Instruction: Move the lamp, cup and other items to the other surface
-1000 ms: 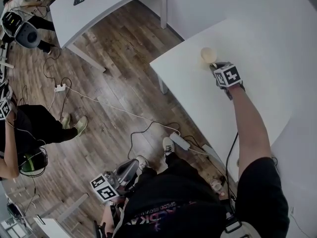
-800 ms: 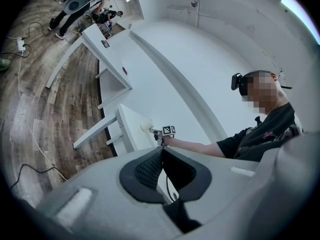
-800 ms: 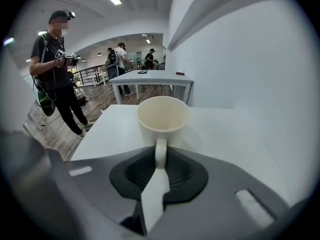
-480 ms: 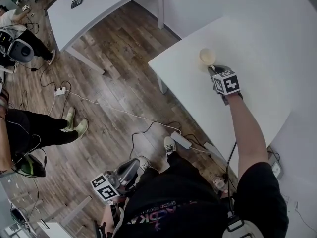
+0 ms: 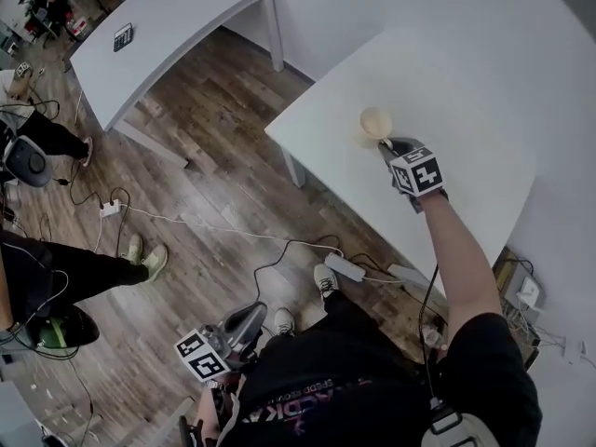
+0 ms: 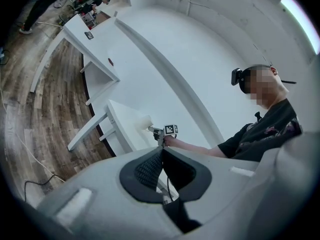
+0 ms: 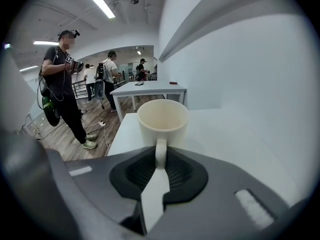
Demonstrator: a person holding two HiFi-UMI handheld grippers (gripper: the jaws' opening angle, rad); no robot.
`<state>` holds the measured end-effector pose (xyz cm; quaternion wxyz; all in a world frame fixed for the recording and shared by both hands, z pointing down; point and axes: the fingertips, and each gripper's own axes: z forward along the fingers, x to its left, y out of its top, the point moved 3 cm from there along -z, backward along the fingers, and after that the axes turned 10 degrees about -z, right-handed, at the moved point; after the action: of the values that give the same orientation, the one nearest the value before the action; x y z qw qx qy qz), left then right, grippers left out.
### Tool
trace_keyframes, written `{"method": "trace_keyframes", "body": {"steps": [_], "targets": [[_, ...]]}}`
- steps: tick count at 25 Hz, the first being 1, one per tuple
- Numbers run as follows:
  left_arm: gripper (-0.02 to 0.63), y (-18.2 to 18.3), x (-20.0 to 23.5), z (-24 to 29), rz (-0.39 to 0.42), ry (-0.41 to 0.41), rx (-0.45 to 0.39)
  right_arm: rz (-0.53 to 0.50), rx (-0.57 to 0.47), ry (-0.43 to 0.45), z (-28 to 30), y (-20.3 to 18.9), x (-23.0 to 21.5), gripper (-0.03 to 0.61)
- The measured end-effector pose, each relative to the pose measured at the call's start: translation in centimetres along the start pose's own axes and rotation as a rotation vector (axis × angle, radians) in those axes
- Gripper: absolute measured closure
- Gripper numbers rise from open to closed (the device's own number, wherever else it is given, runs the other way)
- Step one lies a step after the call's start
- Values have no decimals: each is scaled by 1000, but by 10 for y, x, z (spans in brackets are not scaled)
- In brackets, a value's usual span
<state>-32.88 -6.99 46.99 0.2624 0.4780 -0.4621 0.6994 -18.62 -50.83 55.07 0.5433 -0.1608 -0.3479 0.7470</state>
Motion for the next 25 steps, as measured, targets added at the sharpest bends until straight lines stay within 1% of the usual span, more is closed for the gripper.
{"method": "trace_keyframes", "body": {"steps": [4,11,15,17,19,22,25], "targets": [[612,6,-3,-19,24,-43,31,40,-7,-51,-35,-7,21,531],[612,11,-4,-51,33,-136,96,80,-26,-133,-90,-11,68,531],[612,15,-5,-66,23,-184,112,110,-42,-171,-122,-17,100,531],[612,12,-7,-70,26,-210,132,122,-49,-190,-138,-25,116,531],[612,7,-12,-73,41,-236,170,140,-58,-215,-157,-36,129,531],[612,-3,-18,-77,69,-271,233,173,-69,-264,-189,-55,147,531],[612,-16,-20,-85,68,-296,283,215,-75,-321,-222,-79,167,531]]}}
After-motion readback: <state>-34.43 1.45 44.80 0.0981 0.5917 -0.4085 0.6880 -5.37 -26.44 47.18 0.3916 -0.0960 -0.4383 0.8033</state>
